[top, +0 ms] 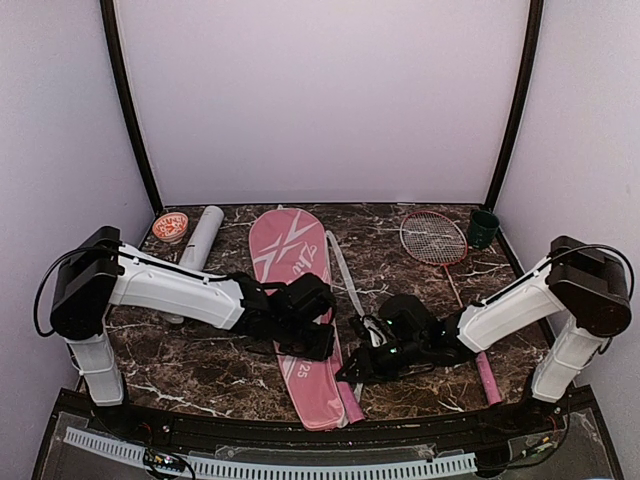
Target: Pack up the badminton gear
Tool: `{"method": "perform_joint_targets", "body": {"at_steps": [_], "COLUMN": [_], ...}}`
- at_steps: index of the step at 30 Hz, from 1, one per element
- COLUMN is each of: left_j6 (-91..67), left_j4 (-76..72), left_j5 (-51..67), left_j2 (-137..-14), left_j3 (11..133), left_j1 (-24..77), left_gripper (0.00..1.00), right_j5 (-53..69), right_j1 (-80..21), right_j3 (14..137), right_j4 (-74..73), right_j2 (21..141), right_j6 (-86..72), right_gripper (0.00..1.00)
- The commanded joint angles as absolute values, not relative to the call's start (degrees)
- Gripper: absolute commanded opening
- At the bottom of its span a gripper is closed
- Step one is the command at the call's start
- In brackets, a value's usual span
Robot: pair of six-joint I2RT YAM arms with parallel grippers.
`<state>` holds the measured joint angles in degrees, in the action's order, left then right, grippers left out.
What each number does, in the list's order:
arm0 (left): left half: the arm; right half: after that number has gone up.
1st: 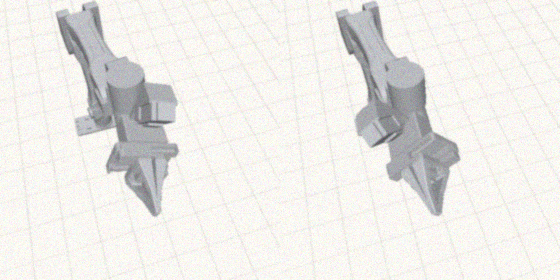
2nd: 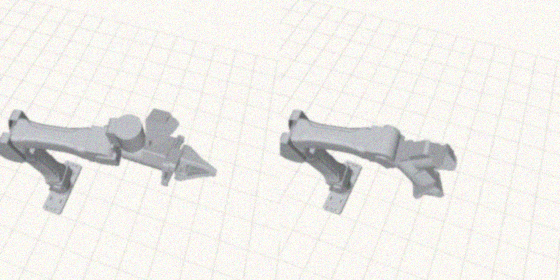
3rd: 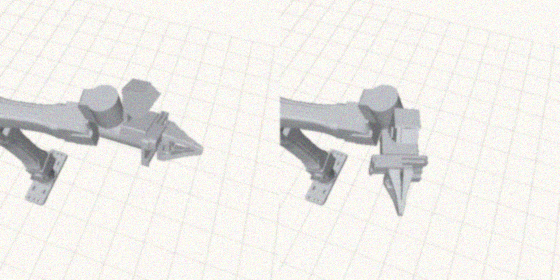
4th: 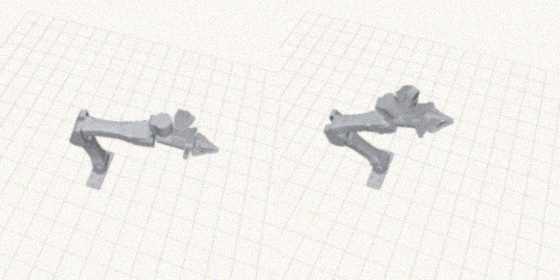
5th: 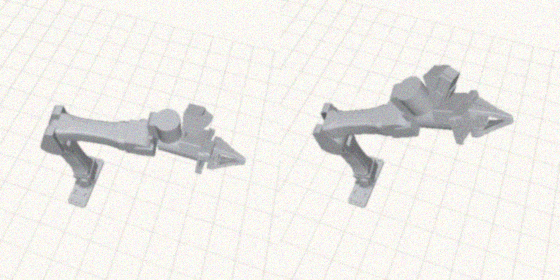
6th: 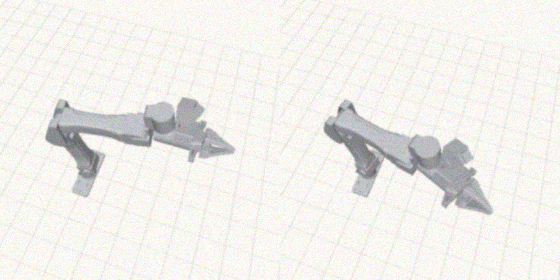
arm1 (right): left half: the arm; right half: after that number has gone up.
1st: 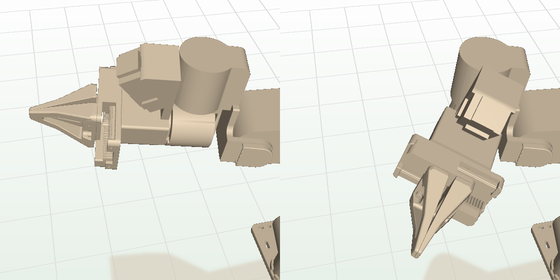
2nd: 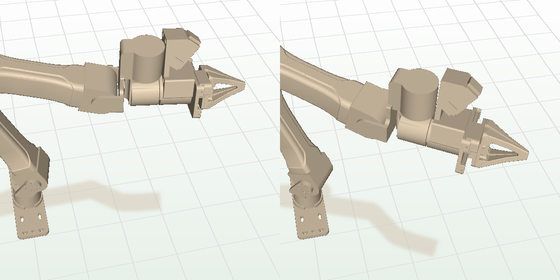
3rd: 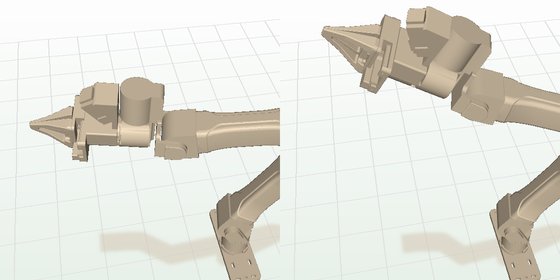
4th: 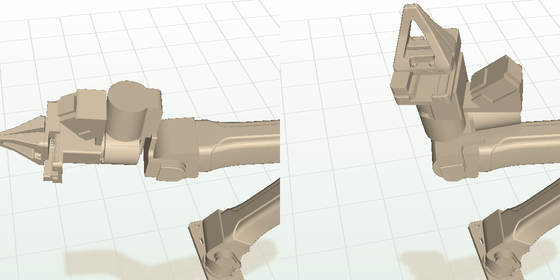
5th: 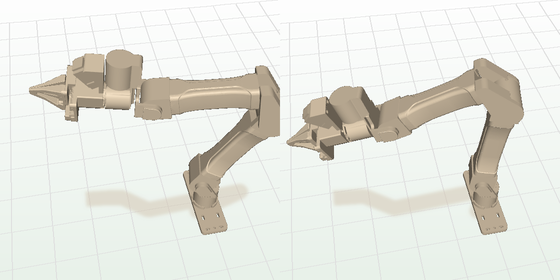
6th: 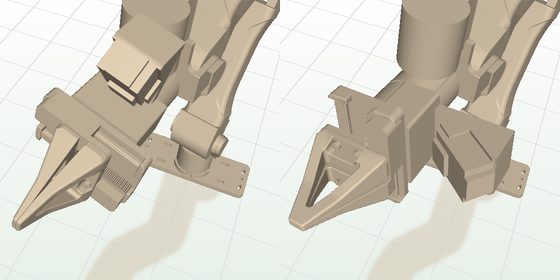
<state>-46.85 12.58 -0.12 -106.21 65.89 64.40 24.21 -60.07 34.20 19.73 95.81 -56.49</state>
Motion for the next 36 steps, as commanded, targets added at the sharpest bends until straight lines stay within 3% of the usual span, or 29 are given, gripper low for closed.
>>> {"method": "perform_joint_targets", "body": {"at_steps": [1,16,25,36], "left_j6": [-44.44,-39.51,-38.55,-39.61], "left_j4": [12.63,8.24,3.45,-2.33], "left_j5": [1.79,13.81,19.29,24.34], "left_j2": [-105.96,-98.77,-98.89,-95.93], "left_j3": [67.58,61.17,62.05,57.90], "left_j1": [64.51,64.68,64.58,64.60], "left_gripper": [0.01,0.00,0.00,0.00], "right_j5": [24.58,15.56,18.76,6.43], "right_j1": [-60.64,-59.44,-59.86,-58.55], "right_j3": [34.01,34.28,36.37,31.12], "right_j4": [24.83,28.76,38.13,33.62], "right_j2": [95.68,94.92,99.46,85.89], "right_j6": [-56.42,-59.24,-64.90,-65.01], "right_gripper": [0.00,0.00,0.00,0.00]}}
